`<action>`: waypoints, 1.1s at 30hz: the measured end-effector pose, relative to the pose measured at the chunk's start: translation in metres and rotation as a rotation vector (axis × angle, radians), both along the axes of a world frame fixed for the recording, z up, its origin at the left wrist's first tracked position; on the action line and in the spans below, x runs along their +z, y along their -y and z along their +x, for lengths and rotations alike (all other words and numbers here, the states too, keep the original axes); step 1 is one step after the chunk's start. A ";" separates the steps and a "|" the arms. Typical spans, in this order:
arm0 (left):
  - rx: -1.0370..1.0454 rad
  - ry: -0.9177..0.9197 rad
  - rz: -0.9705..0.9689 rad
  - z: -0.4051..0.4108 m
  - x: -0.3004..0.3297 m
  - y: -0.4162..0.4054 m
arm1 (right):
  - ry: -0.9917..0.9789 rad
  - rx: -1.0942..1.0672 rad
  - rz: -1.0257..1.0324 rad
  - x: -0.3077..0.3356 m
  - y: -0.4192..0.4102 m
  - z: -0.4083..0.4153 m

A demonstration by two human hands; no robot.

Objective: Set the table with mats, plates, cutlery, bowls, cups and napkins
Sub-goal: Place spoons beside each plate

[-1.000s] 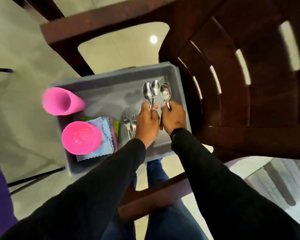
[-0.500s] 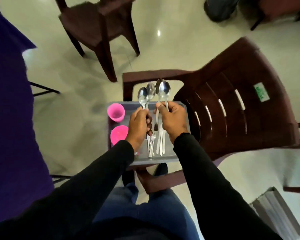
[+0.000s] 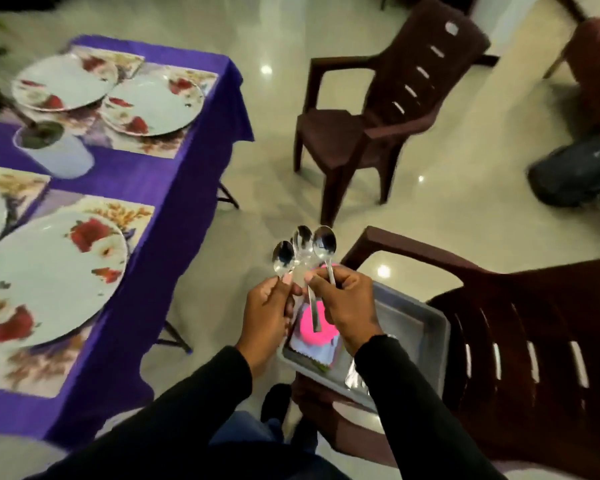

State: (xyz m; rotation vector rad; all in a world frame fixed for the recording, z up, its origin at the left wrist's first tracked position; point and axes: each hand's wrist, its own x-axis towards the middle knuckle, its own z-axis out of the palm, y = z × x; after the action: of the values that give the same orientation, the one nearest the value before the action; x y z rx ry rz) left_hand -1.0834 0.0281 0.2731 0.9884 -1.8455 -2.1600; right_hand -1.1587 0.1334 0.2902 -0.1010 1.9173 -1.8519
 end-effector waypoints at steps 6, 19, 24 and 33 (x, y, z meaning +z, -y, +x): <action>0.204 -0.015 0.039 0.034 0.013 0.038 | 0.081 0.188 -0.048 0.001 0.059 0.019; 0.537 -0.032 0.160 0.096 -0.006 0.171 | 0.176 0.464 -0.009 0.000 0.222 0.058; 0.646 -0.043 0.203 0.105 -0.012 0.237 | 0.087 0.523 0.051 -0.008 0.295 0.066; 0.834 -0.128 0.288 0.130 -0.016 0.295 | 0.005 0.690 0.166 -0.013 0.382 0.084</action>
State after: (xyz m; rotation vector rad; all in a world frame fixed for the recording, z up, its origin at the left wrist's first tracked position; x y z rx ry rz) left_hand -0.9532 -0.2671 0.2570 1.3206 -0.8227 -1.8856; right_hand -1.0750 -0.2490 0.2774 -0.6169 1.7212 -1.2274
